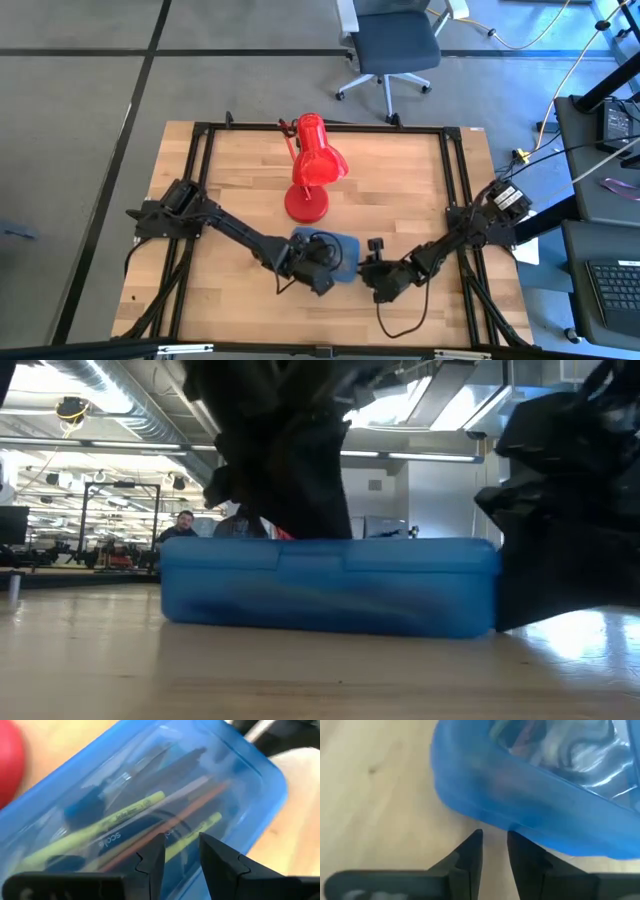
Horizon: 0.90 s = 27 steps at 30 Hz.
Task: Pick & place school supplies into a supply box
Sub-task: Move the blue supply box to the center of the table
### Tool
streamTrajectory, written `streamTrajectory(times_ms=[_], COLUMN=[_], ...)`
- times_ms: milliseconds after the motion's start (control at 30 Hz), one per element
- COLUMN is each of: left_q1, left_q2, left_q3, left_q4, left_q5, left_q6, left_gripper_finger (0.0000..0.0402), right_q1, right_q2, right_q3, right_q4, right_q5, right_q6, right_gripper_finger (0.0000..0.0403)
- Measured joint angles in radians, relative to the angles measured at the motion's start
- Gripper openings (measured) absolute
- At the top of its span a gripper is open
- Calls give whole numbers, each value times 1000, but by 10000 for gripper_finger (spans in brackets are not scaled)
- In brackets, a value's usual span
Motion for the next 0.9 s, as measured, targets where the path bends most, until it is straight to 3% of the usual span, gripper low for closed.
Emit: streamTrajectory(times_ms=[133, 500, 900], left_q1=[36, 62, 70], left_q2=[0, 0, 1], left_q3=[0, -3, -2], left_q4=[-60, -32, -24], left_q5=[-11, -49, -66], left_q6=[-1, -49, -42], left_gripper_finger=[109, 113, 115], right_q1=[-29, -141, -181], right_q2=[0, -1, 0], right_q3=[0, 1, 1], right_q4=[2, -5, -1], right_q5=[-1, -20, -27], right_q6=[-47, -120, -152], right_gripper_finger=[97, 97, 97])
